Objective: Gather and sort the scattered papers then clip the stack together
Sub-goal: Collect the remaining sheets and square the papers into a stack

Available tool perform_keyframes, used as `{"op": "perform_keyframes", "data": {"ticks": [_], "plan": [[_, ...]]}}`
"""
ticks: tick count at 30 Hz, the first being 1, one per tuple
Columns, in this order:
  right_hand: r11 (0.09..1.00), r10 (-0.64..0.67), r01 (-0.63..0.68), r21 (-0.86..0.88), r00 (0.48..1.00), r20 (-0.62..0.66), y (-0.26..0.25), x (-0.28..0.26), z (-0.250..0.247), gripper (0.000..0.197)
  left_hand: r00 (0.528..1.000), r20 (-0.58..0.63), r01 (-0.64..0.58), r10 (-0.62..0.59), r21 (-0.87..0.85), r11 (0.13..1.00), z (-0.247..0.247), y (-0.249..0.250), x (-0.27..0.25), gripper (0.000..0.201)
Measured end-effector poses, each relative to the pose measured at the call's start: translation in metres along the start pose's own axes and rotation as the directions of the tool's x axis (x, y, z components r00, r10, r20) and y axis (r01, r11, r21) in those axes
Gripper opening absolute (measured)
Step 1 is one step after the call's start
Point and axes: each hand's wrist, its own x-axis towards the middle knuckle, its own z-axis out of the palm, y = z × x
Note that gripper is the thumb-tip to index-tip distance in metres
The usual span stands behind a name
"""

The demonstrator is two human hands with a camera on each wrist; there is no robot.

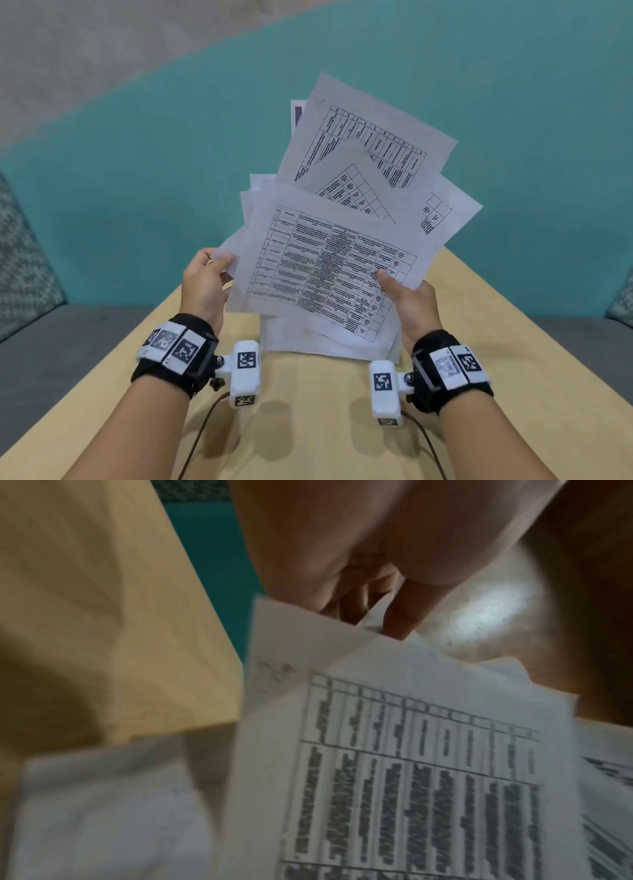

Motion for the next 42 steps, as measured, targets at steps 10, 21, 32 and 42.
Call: {"op": "perform_keyframes", "data": {"ticks": [10,21,32,42], "plan": [[1.0,-0.026,0.026,0.002,0.998,-0.051,-0.006,0.005,-0.003,0.068,0.956,0.048,0.22,-0.288,0.531,0.819,-0.014,-0.009,-0.001,0.015],[0.997,-0.078,0.079,-0.003,0.996,0.051,-0.026,0.005,-0.001,0.014,0.87,0.491,-0.04,-0.039,0.151,0.988,-0.012,0.038,-0.014,0.113],[0.995,-0.092,0.093,-0.018,0.993,0.073,-0.038,0.0,0.005,0.013,0.918,0.385,-0.242,0.097,0.349,0.905,0.002,0.035,-0.013,0.023],[0.996,-0.085,0.088,-0.029,0.993,0.081,-0.037,-0.006,0.016,0.022,0.969,0.2,-0.175,0.142,0.161,0.971,0.015,0.028,-0.013,0.028]]}}
